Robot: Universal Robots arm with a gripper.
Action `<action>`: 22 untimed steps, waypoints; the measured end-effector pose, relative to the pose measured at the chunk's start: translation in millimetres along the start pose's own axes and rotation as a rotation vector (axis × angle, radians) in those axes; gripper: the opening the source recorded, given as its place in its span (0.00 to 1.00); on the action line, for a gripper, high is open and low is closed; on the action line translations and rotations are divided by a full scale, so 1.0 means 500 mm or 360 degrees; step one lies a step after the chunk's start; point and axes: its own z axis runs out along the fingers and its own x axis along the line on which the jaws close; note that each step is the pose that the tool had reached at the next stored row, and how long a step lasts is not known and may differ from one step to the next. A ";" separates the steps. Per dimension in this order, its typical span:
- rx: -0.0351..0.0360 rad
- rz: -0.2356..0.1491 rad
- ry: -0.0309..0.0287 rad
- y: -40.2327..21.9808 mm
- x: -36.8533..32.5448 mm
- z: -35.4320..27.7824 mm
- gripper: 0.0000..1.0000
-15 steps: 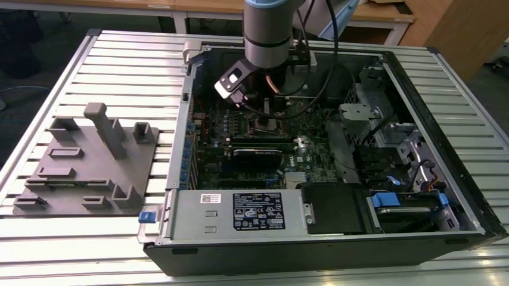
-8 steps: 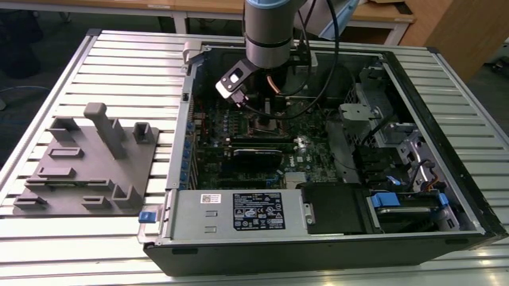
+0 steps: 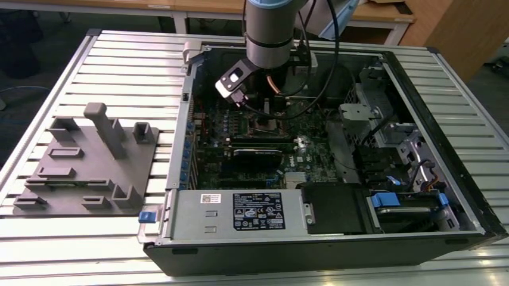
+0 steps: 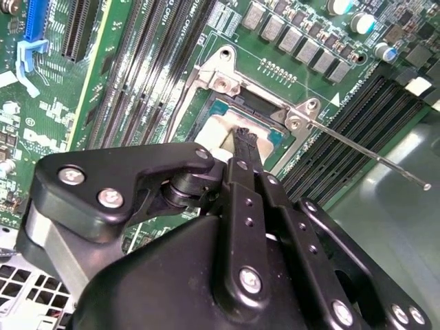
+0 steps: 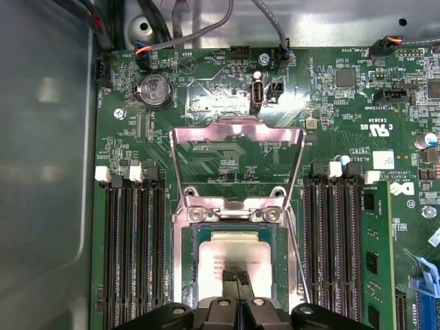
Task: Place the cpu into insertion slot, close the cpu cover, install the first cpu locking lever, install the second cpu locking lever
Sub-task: 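Place the cpu into insertion slot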
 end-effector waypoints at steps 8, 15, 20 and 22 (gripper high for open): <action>0.0002 0.0000 -0.00002 0.006 0.000 0.003 0.11; 0.0002 0.0000 -0.00022 0.006 0.000 0.007 0.11; 0.0002 0.0000 -0.00024 0.006 0.000 0.010 0.11; 0.0002 0.0000 -0.00023 0.006 0.000 0.010 0.11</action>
